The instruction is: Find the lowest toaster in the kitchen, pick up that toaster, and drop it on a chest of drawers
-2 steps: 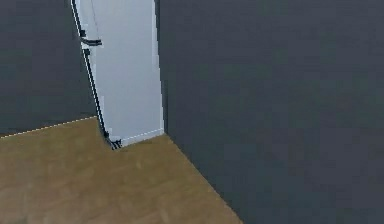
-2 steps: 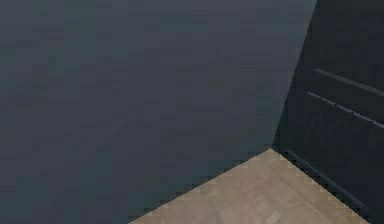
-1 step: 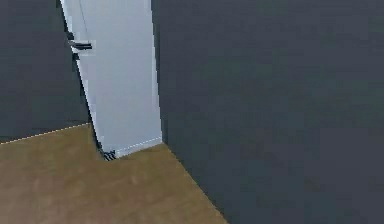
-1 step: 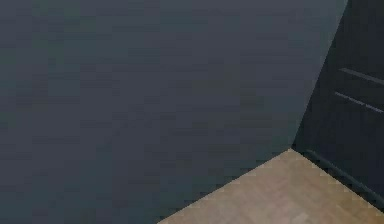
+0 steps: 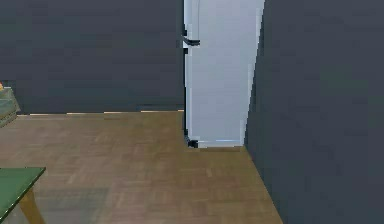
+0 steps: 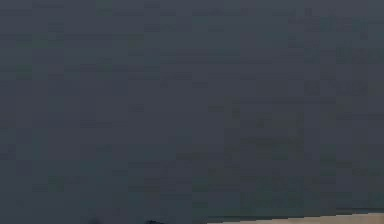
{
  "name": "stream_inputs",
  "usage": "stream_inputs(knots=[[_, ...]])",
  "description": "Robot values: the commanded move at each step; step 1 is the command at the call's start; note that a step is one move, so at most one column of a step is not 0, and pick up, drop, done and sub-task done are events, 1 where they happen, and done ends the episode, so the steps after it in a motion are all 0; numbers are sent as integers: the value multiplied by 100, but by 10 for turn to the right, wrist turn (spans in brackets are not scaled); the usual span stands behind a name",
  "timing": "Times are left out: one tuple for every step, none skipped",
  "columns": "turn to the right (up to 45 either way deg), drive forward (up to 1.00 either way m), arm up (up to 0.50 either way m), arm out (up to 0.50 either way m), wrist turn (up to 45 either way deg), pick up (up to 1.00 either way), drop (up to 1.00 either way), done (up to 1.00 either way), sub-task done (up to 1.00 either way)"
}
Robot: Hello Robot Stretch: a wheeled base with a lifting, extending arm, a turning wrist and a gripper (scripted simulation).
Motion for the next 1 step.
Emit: stream_inputs(knots=[[0, 30, 0, 0, 0, 0, 0, 0, 0]])
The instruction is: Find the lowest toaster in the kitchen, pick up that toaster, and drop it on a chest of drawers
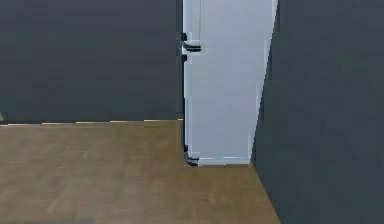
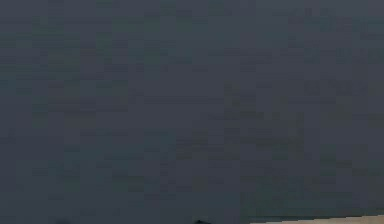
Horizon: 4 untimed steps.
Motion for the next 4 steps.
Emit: stream_inputs(knots=[[-360, 0, 0, 0, 0, 0, 0, 0, 0], [0, 100, 0, 0, 0, 0, 0, 0, 0], [-30, 0, 0, 0, 0, 0, 0, 0, 0], [0, 5, 0, 0, 0, 0, 0, 0, 0]])
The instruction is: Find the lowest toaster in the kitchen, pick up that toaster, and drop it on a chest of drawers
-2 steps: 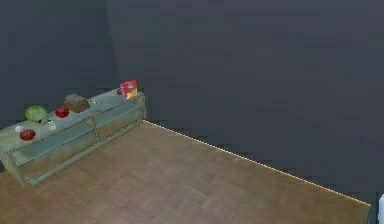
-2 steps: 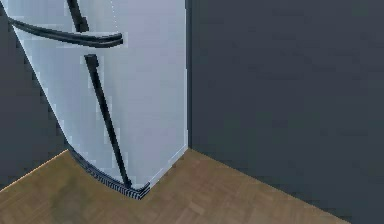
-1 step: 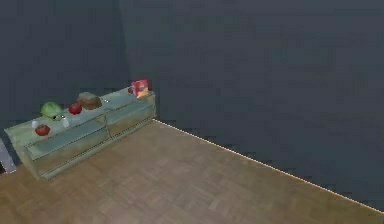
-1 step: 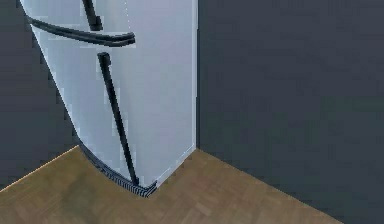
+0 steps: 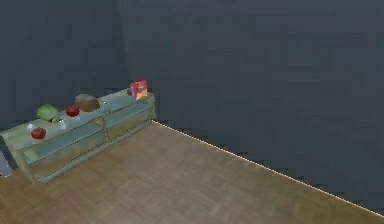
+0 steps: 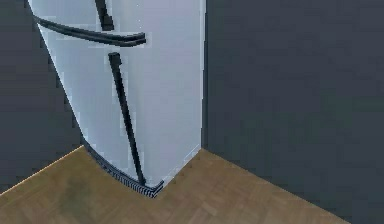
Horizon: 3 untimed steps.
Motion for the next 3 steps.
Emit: stream_inputs(knots=[[-450, 0, 0, 0, 0, 0, 0, 0, 0], [-60, 0, 0, 0, 0, 0, 0, 0, 0], [0, 100, 0, 0, 0, 0, 0, 0, 0]])
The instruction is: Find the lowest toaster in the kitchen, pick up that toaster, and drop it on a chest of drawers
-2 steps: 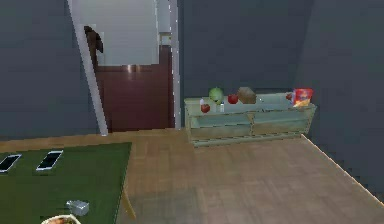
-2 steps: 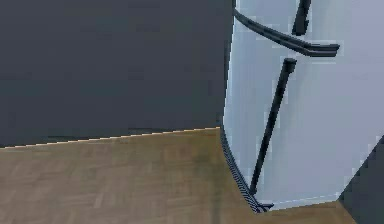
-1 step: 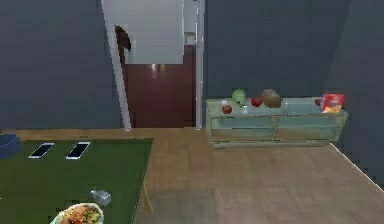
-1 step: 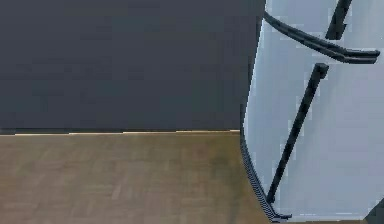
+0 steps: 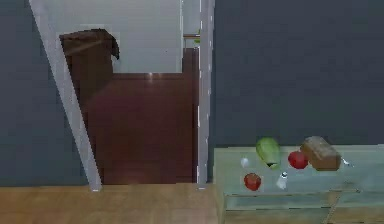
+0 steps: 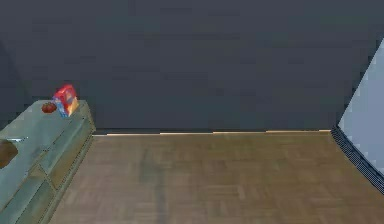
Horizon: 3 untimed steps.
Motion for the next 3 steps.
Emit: stream_inputs(knots=[[0, 50, 0, 0, 0, 0, 0, 0, 0], [-450, 0, 0, 0, 0, 0, 0, 0, 0], [-420, 0, 0, 0, 0, 0, 0, 0, 0]])
